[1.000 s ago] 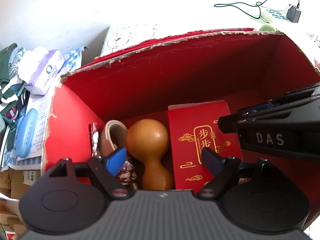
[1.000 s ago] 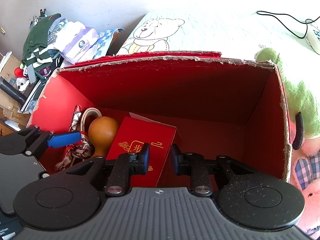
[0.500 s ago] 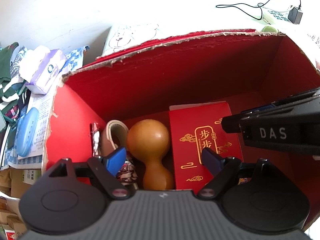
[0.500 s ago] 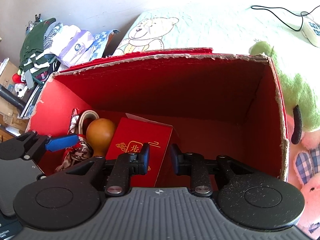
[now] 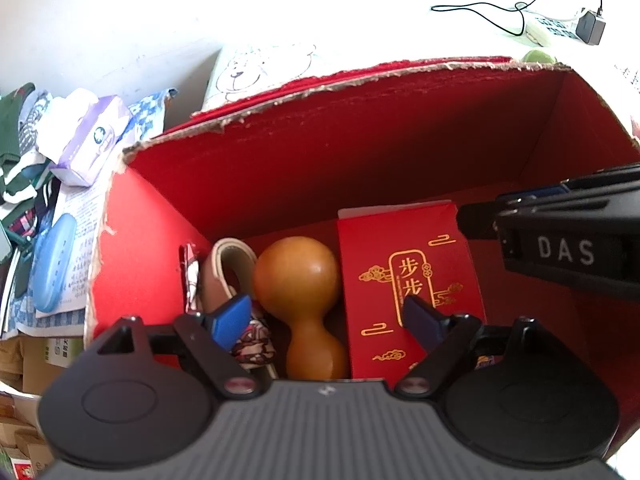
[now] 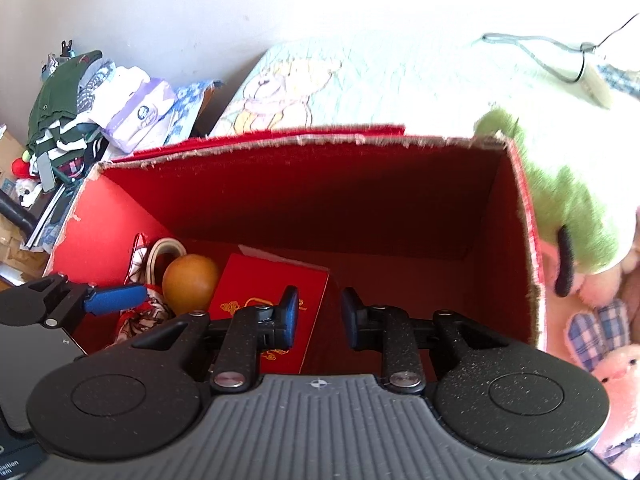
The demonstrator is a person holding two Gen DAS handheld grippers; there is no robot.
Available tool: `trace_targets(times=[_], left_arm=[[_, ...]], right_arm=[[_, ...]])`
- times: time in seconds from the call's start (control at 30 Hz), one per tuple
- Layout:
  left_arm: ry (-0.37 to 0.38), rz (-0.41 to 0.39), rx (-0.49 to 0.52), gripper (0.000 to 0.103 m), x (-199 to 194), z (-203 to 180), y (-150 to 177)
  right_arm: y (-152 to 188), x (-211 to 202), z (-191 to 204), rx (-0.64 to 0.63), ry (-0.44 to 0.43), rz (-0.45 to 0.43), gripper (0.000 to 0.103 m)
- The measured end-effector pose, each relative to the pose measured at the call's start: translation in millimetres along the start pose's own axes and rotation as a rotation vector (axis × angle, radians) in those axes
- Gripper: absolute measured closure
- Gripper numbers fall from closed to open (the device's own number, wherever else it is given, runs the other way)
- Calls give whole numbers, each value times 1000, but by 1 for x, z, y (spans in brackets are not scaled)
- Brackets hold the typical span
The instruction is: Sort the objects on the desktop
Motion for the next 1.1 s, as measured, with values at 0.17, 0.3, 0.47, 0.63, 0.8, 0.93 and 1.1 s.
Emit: trace_targets(times=[0.17, 0.3, 0.47, 0.63, 0.8, 0.93, 1.1], left_arm=[[5, -33, -16, 19, -18, -1, -3], [-22, -46, -18, 19, -29, -4, 0], [-46, -65, -65, 19, -48, 0, 5], [-92, -95, -93, 19, -74, -4, 15], [-108, -115, -138, 17, -98, -13, 23], [-135, -127, -158, 17, -114, -21, 33], [-160, -151, -186, 17, -135, -31, 49]], right_arm=[[2, -13, 2, -28, -10, -37, 76], [4, -23, 6, -36, -14, -76, 76], [12, -39, 8, -29, -30, -109, 76], [20, -63, 8, -24, -62, -149, 76], [31, -87, 7, -23, -104, -178, 76], [43, -106, 7, -43, -118, -200, 76], [57, -126, 3, -37, -165, -210, 76]])
Point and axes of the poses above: each gripper's, at about its wrist camera, not at the fingertips, and x roughly the way its jaws point, z to its left, y to its underside, the point moved 6 cm from there along x, roughly the way its jaws point, and after that the axes turned 2 degrees about -z, right-handed, at the moved point
